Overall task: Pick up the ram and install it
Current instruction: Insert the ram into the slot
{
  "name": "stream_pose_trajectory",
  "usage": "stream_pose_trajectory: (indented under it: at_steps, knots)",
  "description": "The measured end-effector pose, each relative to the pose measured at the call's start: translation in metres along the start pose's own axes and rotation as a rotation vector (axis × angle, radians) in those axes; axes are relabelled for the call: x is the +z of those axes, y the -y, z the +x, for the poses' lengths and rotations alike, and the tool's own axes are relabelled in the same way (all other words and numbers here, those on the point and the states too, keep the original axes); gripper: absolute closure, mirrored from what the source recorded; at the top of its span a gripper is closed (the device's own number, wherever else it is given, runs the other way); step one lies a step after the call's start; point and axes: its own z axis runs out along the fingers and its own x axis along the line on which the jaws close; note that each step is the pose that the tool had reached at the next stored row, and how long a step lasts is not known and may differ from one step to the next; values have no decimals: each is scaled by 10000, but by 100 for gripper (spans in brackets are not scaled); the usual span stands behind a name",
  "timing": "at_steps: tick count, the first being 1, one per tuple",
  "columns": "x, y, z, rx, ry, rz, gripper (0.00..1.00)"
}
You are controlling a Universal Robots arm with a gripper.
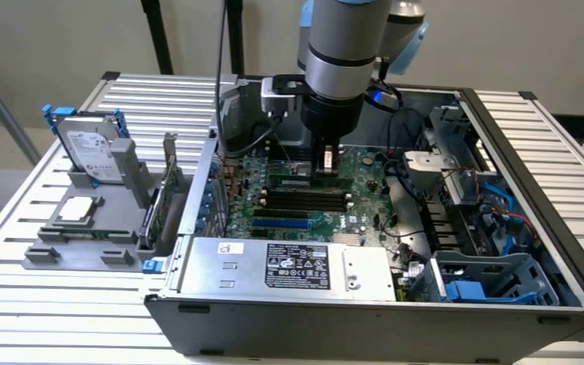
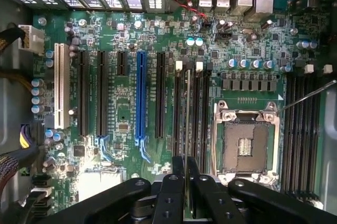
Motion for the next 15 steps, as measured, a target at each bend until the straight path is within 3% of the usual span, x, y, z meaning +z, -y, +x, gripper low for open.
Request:
stream_pose_trajectory:
  at_steps: [15]
  knots:
    - [251,-26,44,-2,0,0,86]
